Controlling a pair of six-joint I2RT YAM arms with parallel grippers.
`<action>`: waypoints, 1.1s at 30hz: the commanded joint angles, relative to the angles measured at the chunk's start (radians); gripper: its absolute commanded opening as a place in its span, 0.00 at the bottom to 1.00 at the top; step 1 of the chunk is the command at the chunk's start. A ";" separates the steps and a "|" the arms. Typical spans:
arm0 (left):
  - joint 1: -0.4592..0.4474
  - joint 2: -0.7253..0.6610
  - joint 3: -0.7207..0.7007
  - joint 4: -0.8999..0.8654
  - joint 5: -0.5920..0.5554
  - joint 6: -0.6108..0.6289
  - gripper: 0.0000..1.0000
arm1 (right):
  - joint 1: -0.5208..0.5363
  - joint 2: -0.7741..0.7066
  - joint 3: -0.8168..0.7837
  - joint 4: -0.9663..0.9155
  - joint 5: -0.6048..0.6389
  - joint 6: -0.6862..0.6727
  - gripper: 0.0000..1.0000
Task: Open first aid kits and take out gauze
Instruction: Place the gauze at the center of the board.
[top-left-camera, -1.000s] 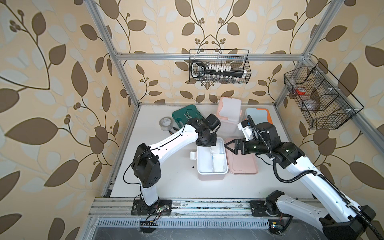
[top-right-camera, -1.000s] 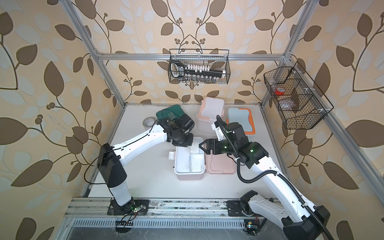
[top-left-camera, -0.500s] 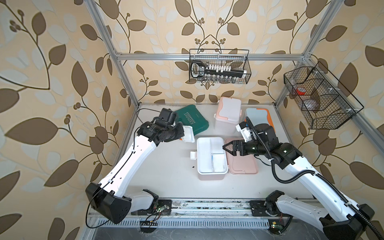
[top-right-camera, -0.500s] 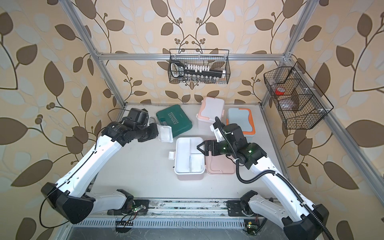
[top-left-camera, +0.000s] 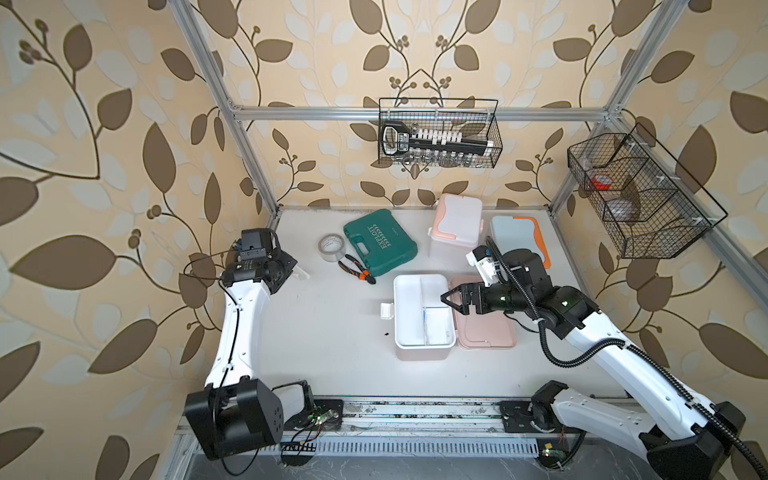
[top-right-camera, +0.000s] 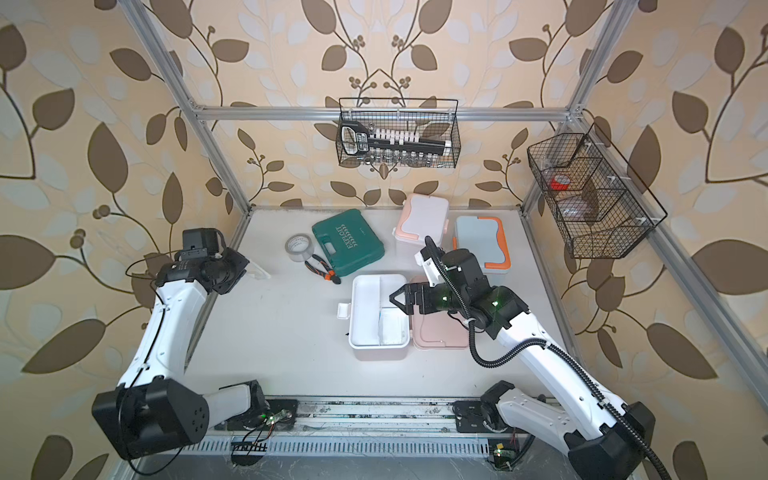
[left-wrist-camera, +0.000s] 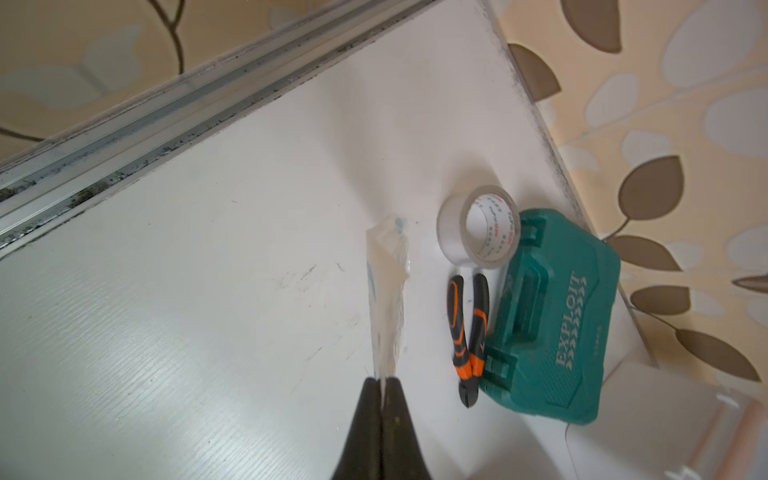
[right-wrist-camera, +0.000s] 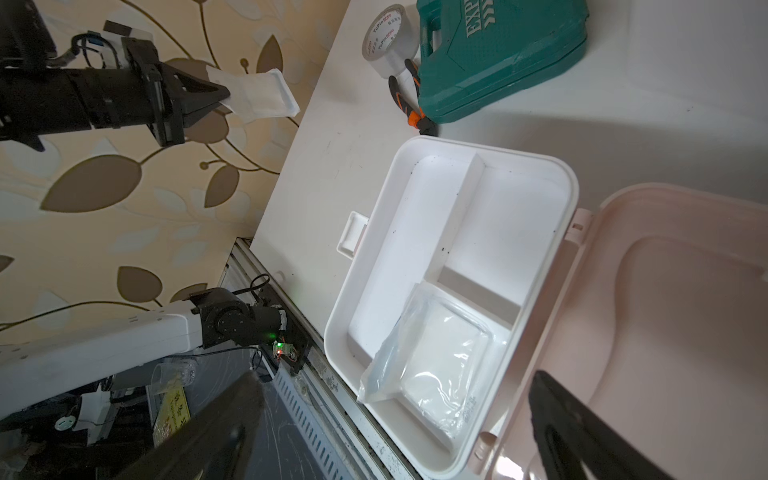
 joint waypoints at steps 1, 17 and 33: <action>0.059 0.099 -0.001 0.101 -0.038 -0.094 0.00 | 0.006 0.003 -0.014 0.010 -0.004 0.003 1.00; 0.118 0.396 0.066 0.204 -0.102 -0.232 0.00 | 0.010 0.026 -0.021 0.022 -0.023 -0.006 1.00; 0.117 0.313 -0.010 0.171 -0.042 -0.203 0.51 | 0.022 0.058 -0.049 0.065 -0.036 0.002 0.99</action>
